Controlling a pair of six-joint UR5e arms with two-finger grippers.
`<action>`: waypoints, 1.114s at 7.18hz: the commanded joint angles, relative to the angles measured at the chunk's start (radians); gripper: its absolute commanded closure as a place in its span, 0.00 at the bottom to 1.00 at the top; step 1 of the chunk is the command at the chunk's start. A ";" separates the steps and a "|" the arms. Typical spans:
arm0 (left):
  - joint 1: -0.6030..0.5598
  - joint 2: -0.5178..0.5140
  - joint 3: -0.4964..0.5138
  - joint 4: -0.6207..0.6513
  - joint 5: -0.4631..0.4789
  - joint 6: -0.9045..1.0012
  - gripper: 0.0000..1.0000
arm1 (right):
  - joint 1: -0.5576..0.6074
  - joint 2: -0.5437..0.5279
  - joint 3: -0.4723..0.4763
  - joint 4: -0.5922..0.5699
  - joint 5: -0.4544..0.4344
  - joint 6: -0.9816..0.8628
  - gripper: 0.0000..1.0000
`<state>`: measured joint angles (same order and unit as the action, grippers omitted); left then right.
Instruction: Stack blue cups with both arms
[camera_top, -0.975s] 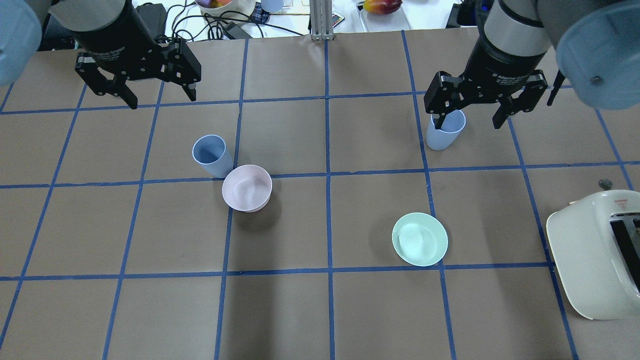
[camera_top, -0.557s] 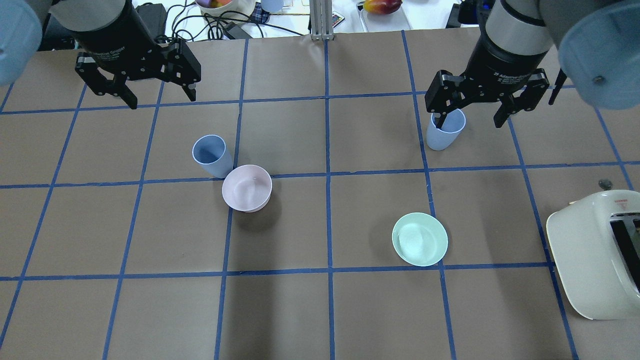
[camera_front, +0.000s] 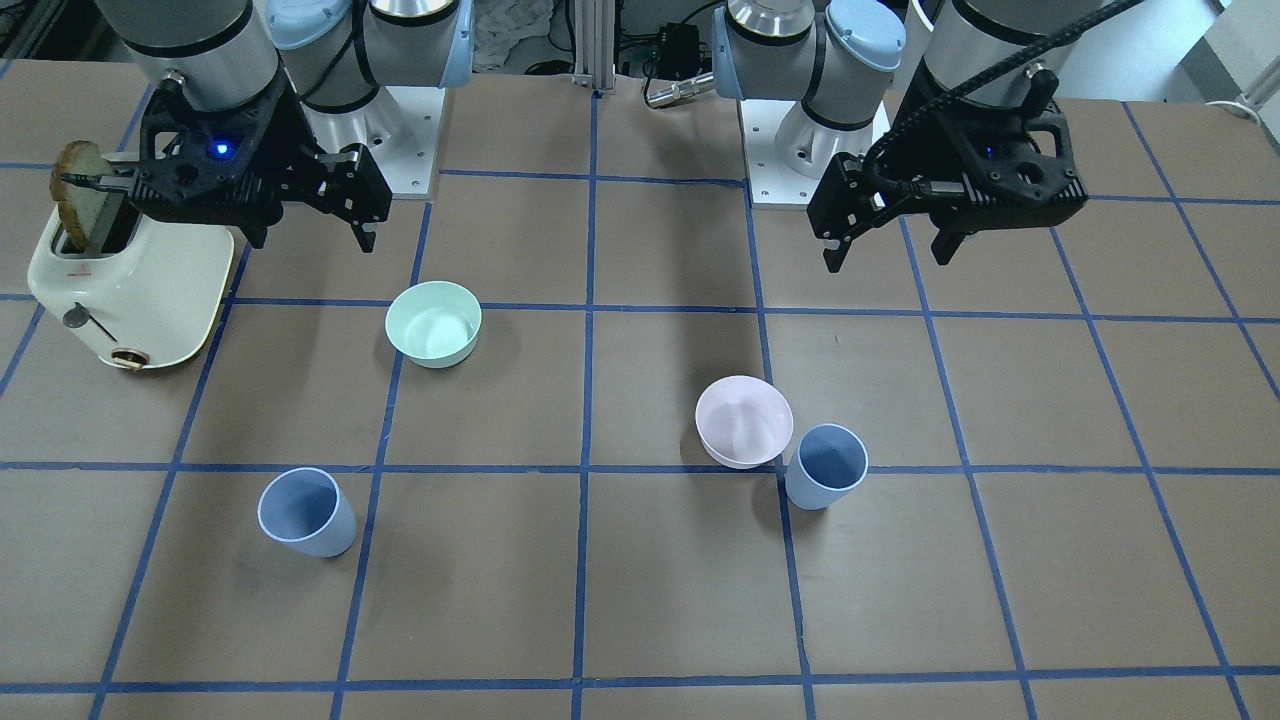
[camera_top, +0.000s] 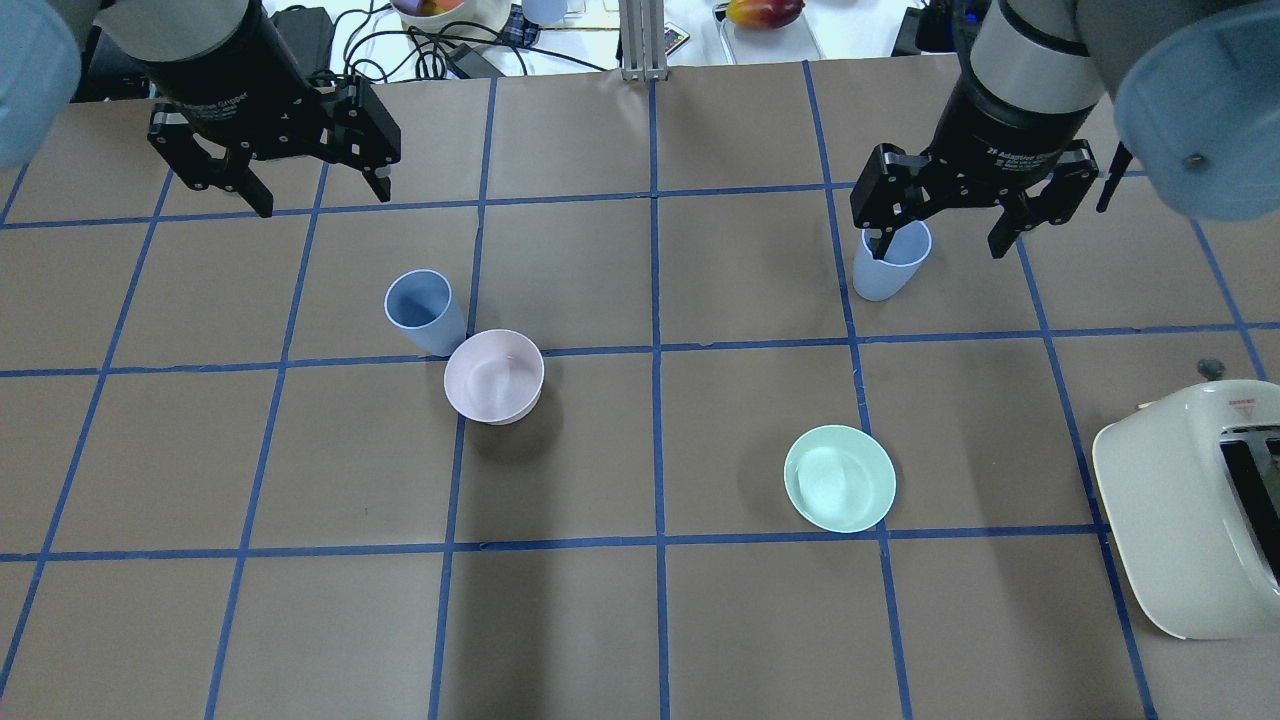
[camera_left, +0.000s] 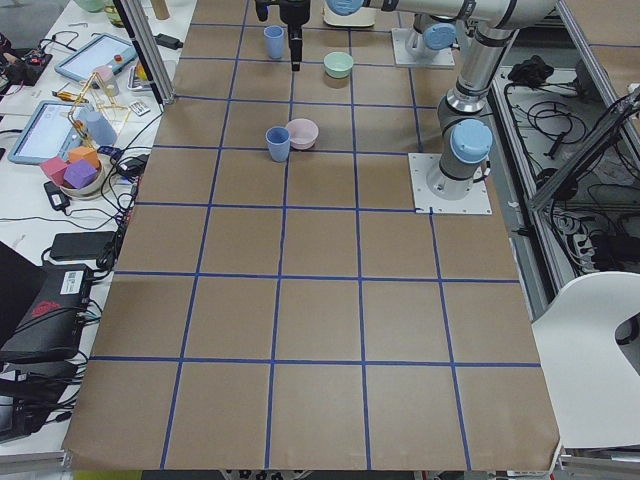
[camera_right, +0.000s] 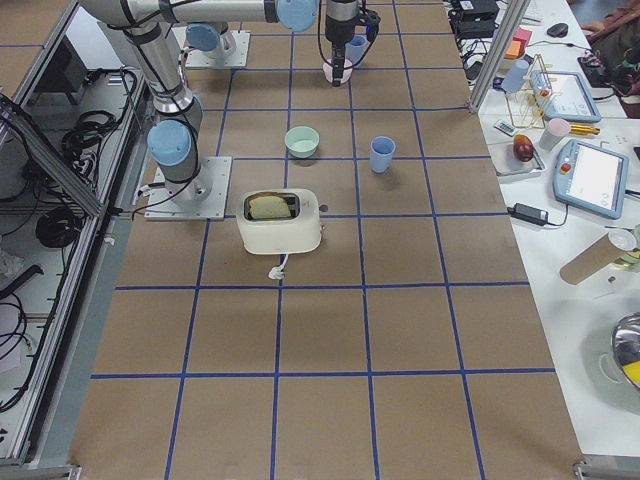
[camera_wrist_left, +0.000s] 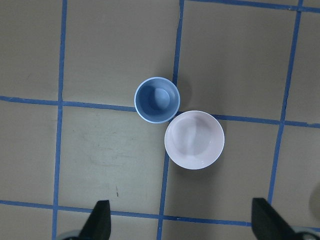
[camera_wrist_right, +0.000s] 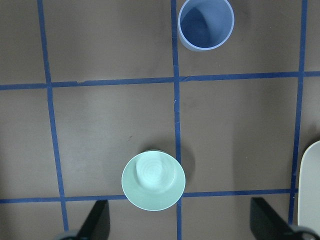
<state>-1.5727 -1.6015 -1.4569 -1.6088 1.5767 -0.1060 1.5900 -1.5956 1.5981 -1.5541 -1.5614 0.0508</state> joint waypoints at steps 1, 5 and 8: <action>0.000 -0.023 0.000 0.000 -0.001 0.011 0.00 | -0.001 0.003 0.000 0.000 0.000 0.000 0.00; 0.000 -0.248 -0.172 0.372 -0.003 0.085 0.00 | -0.001 0.005 0.000 0.000 -0.002 0.000 0.00; -0.003 -0.331 -0.250 0.500 0.003 0.104 0.00 | -0.001 0.005 0.000 0.002 0.000 0.000 0.00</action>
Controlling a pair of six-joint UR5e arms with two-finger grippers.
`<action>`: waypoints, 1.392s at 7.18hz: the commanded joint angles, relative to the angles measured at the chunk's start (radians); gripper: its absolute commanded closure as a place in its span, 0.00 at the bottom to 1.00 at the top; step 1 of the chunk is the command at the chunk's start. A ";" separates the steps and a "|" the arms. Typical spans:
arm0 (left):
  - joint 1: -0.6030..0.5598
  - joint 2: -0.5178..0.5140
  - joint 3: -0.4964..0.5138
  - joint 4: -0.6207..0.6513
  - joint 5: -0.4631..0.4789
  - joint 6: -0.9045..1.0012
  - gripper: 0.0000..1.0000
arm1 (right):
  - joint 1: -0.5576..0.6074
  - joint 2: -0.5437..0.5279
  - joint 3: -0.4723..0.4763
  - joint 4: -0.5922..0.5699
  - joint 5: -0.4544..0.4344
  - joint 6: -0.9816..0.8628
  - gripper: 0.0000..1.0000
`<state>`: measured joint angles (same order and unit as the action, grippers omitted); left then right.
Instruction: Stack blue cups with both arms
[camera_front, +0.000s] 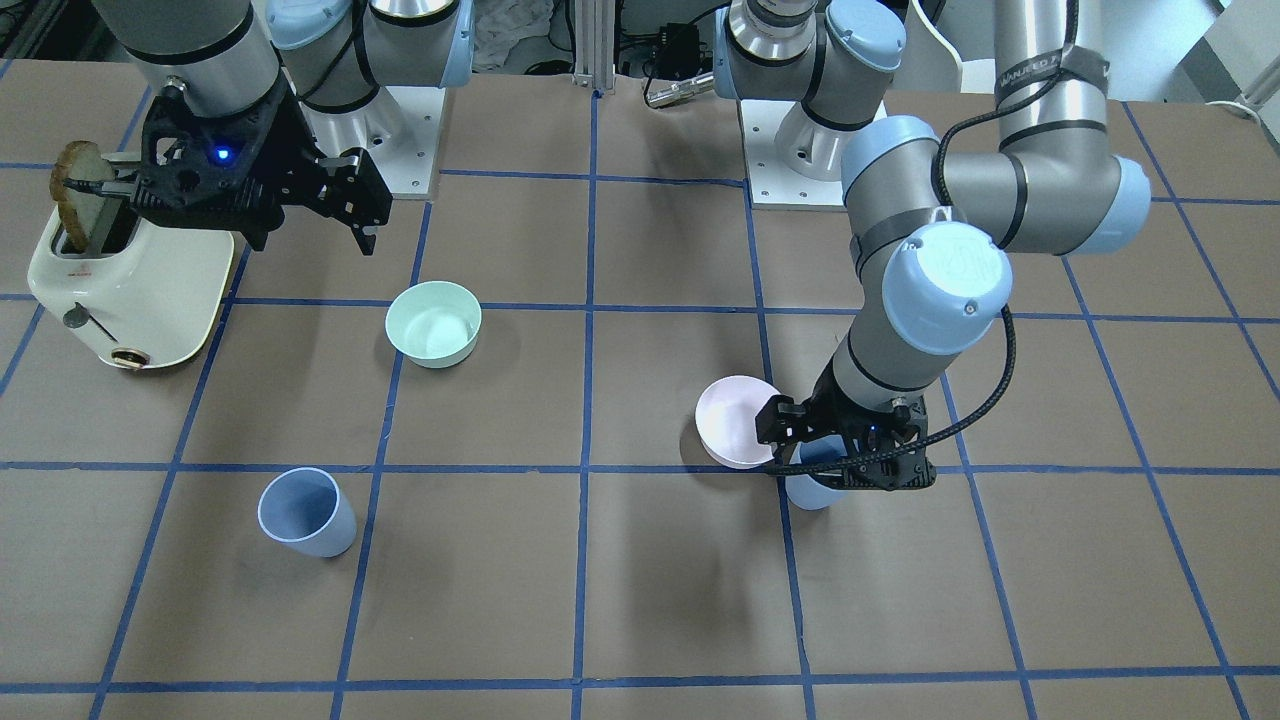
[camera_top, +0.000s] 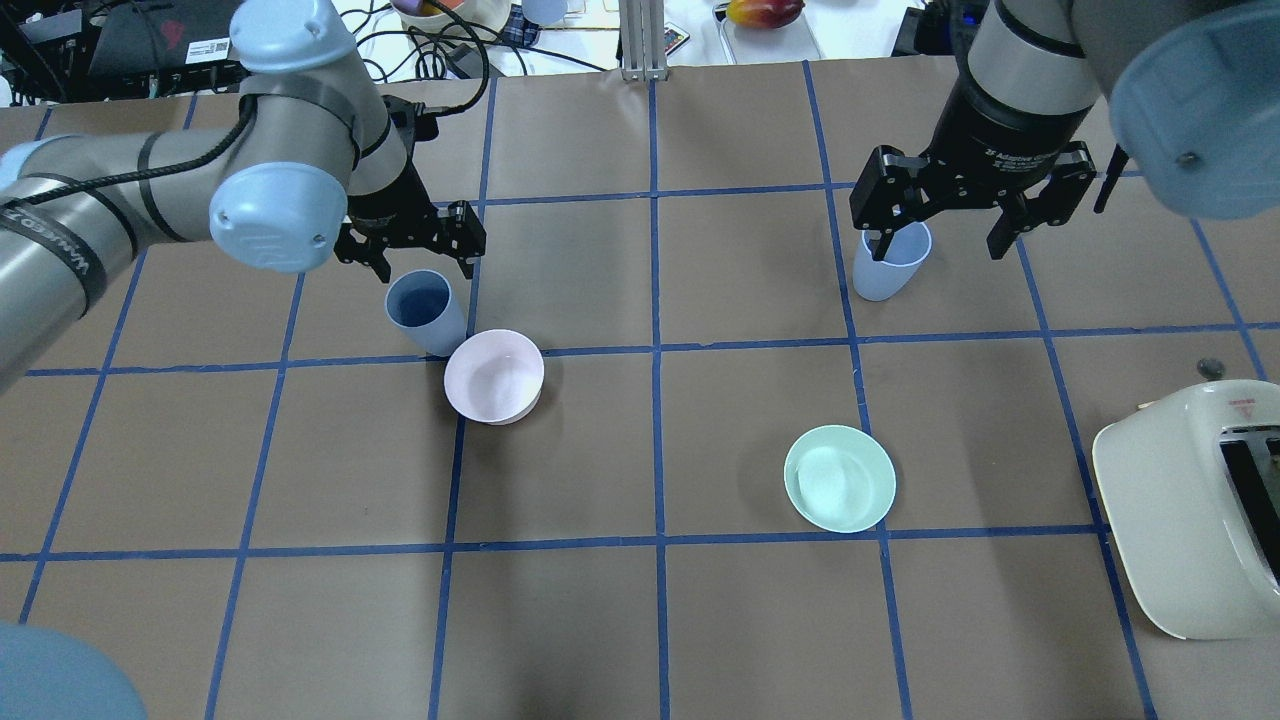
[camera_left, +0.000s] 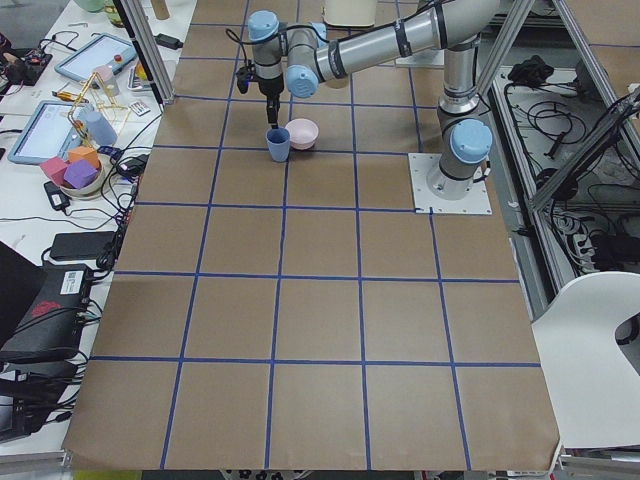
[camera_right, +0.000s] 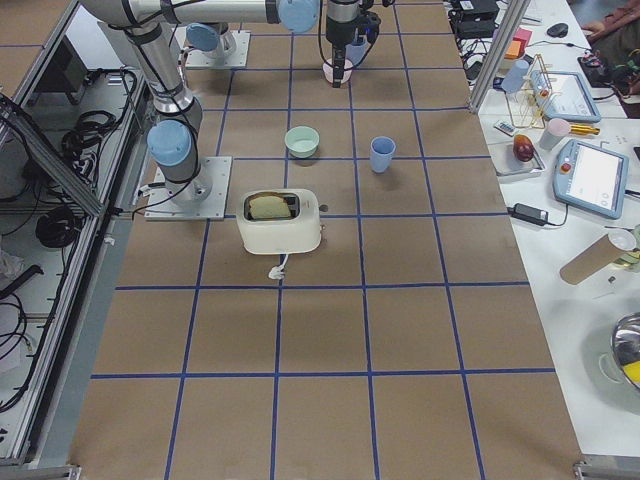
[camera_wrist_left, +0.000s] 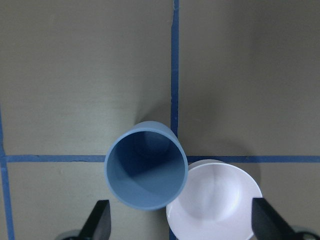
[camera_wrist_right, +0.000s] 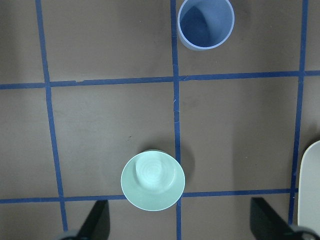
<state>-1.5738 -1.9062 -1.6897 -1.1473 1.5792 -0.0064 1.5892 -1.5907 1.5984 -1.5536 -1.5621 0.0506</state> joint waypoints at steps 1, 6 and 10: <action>-0.006 -0.039 -0.018 0.038 0.001 0.016 0.00 | -0.003 0.002 0.000 0.001 0.001 0.000 0.00; -0.006 -0.057 -0.001 0.052 0.002 0.048 1.00 | -0.100 0.121 0.000 -0.207 -0.002 -0.144 0.00; -0.093 -0.179 0.307 -0.026 0.001 -0.246 1.00 | -0.149 0.368 -0.006 -0.510 0.007 -0.193 0.00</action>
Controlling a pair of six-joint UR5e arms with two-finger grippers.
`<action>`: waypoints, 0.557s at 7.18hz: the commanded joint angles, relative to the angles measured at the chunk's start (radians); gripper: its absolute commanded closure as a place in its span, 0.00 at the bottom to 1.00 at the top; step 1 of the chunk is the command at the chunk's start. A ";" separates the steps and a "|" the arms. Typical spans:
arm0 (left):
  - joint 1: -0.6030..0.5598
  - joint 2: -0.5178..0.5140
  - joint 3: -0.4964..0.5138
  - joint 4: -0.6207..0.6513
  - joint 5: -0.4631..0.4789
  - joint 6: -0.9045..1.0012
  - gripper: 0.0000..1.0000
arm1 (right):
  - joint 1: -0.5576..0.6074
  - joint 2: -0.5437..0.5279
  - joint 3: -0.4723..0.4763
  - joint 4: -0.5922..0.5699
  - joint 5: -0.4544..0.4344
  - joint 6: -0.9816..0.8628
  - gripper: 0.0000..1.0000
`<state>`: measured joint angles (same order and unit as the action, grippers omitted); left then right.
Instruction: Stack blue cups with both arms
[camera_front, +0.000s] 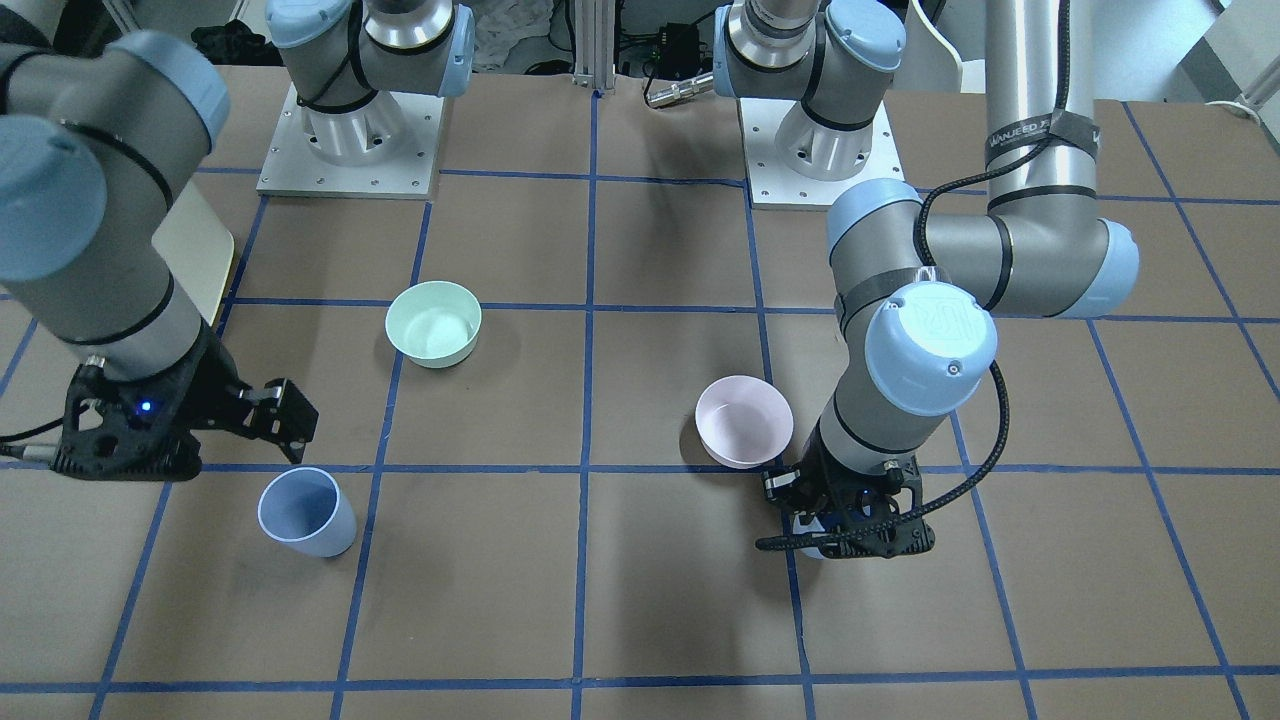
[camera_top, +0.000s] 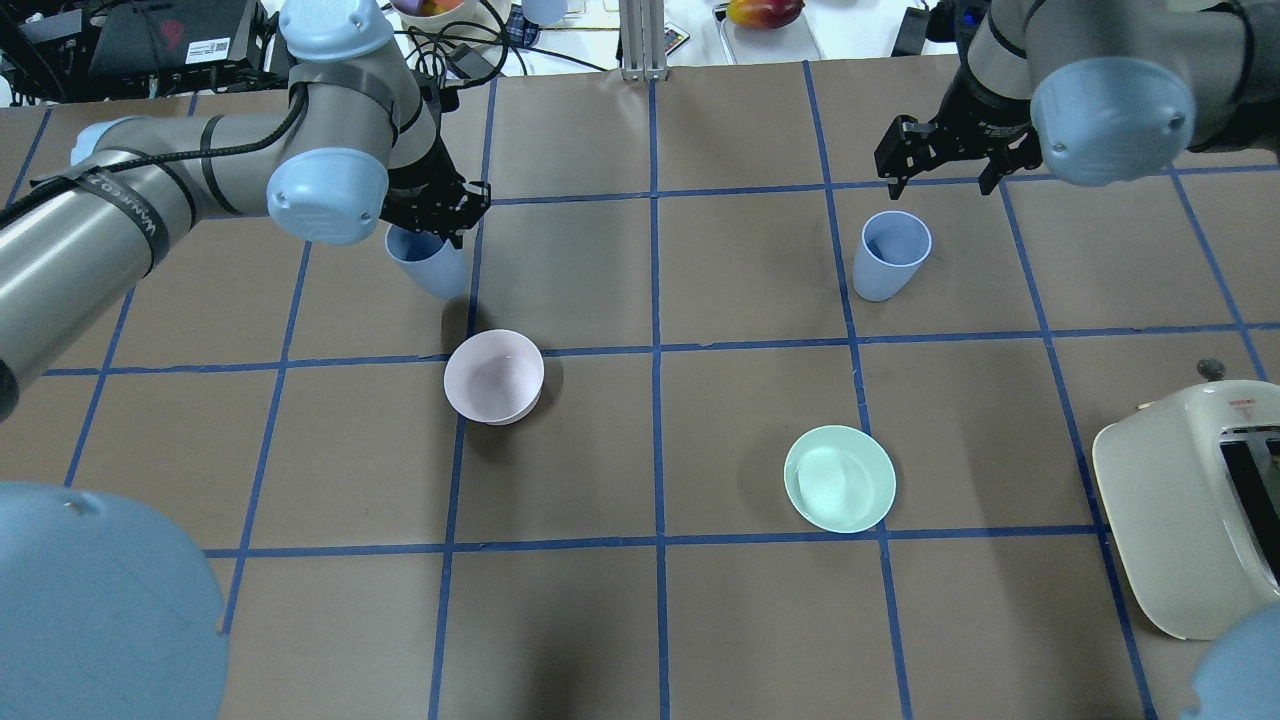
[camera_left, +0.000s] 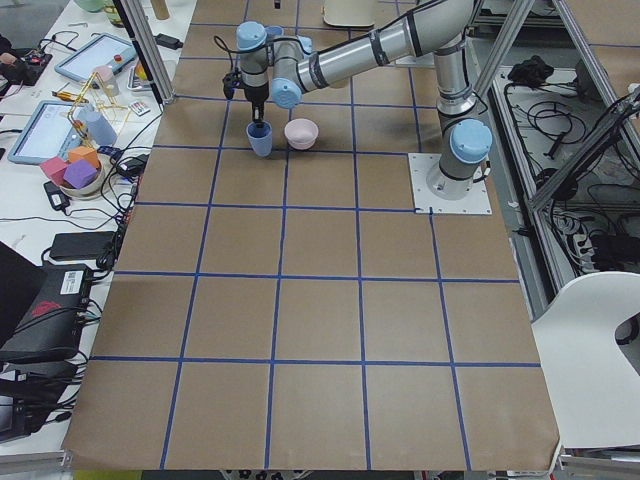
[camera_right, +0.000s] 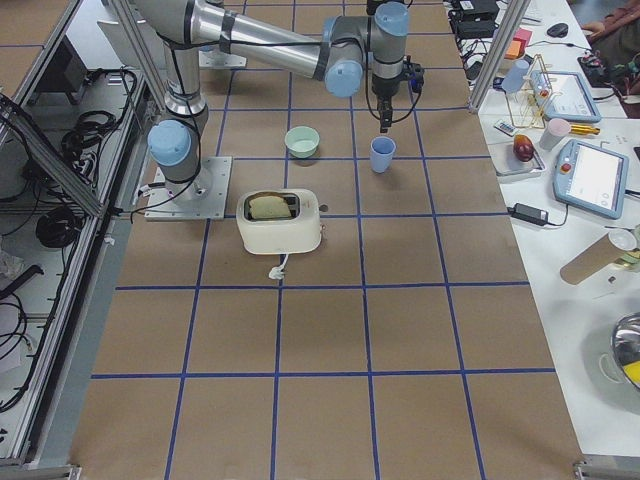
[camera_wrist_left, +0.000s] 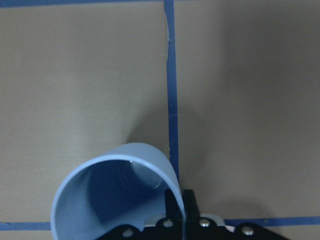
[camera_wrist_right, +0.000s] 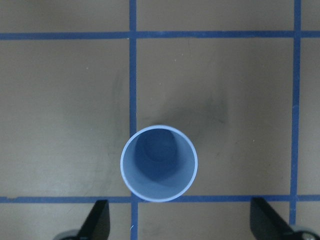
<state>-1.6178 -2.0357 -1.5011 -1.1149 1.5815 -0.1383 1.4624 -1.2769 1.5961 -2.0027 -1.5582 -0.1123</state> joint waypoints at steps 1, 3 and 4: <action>-0.101 -0.110 0.193 -0.059 -0.003 -0.247 1.00 | -0.051 0.094 -0.002 -0.060 0.010 -0.087 0.00; -0.212 -0.205 0.296 -0.049 -0.008 -0.387 1.00 | -0.074 0.146 0.002 -0.057 0.012 -0.122 0.00; -0.268 -0.239 0.333 -0.049 -0.003 -0.459 1.00 | -0.076 0.166 0.005 -0.050 0.014 -0.138 0.00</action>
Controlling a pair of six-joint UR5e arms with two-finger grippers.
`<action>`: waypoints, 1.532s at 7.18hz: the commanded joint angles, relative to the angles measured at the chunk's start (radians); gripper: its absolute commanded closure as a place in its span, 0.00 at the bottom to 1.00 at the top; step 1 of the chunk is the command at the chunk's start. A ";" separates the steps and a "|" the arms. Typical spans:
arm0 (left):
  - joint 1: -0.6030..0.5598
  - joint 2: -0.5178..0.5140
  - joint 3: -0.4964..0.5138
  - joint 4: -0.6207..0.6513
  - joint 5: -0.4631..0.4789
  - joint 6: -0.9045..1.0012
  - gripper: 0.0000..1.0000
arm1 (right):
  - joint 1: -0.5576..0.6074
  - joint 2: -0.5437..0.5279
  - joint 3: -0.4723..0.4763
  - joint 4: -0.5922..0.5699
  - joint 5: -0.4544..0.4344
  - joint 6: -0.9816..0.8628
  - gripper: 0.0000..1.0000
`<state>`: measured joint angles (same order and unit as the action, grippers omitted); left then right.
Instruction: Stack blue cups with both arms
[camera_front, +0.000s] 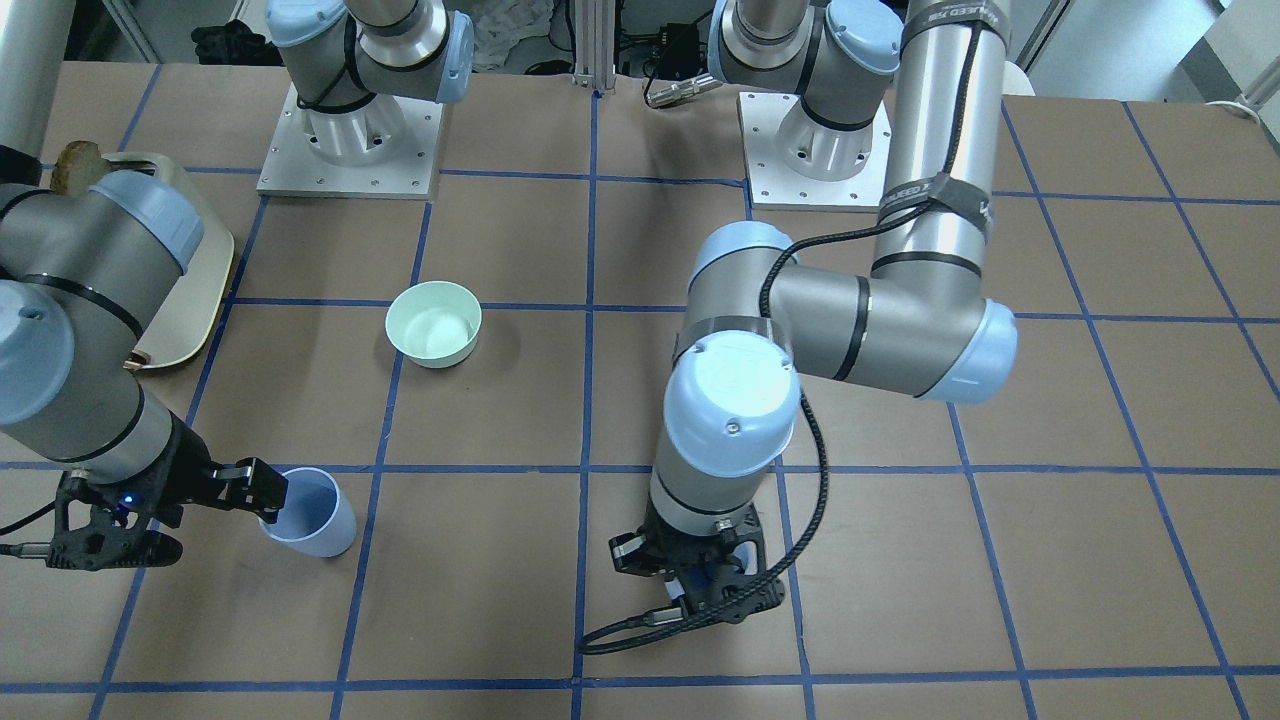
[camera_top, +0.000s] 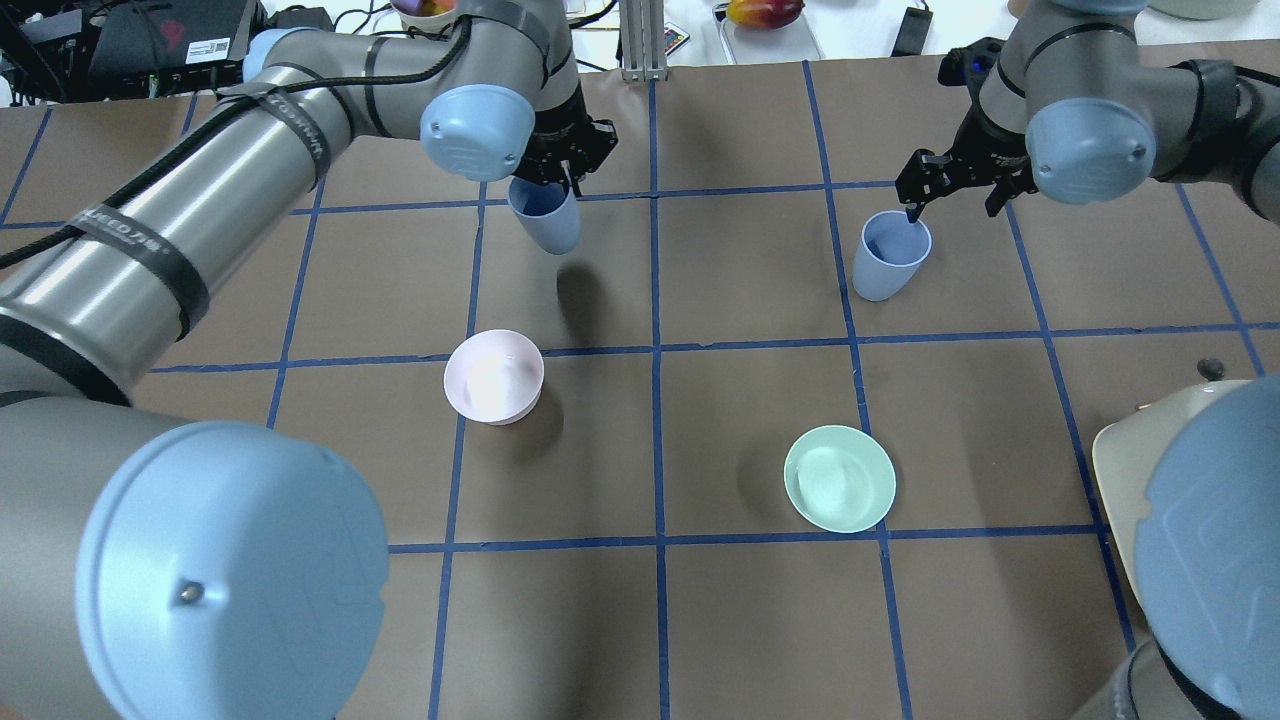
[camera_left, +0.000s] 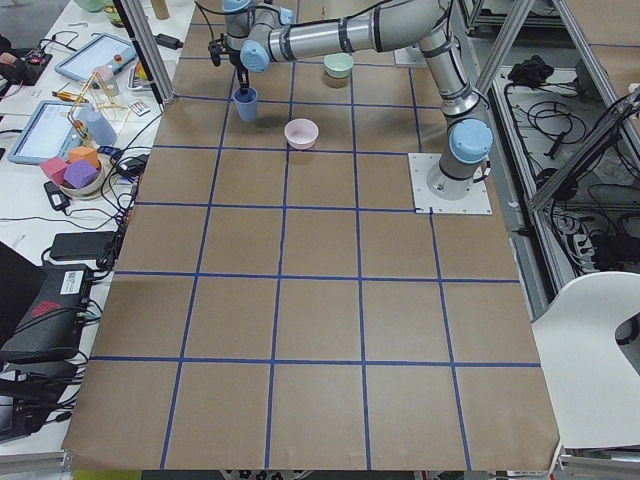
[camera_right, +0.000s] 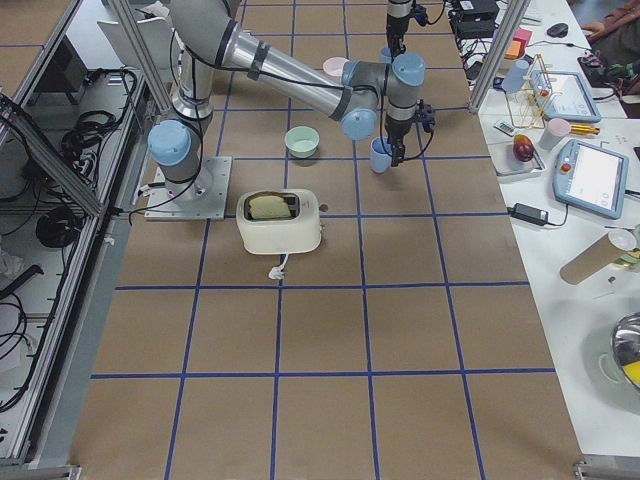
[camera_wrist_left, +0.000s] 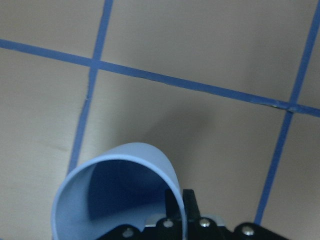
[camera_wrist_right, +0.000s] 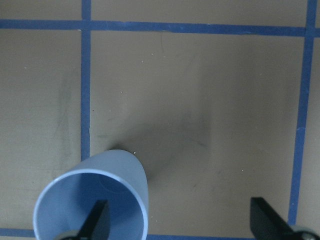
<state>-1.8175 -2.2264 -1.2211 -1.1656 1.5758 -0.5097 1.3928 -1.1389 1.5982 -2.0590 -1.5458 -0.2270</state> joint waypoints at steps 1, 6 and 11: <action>-0.092 -0.085 0.092 0.006 0.006 -0.152 1.00 | -0.006 0.036 0.005 0.011 0.004 -0.023 0.00; -0.121 -0.132 0.163 -0.006 -0.005 -0.138 0.00 | -0.005 0.079 0.008 0.010 0.070 -0.028 0.16; -0.078 0.209 0.173 -0.628 0.013 0.123 0.00 | -0.003 0.070 -0.010 0.097 0.102 -0.008 1.00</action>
<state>-1.9016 -2.1211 -1.0402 -1.6062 1.5835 -0.4371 1.3874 -1.0595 1.5920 -1.9831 -1.4504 -0.2400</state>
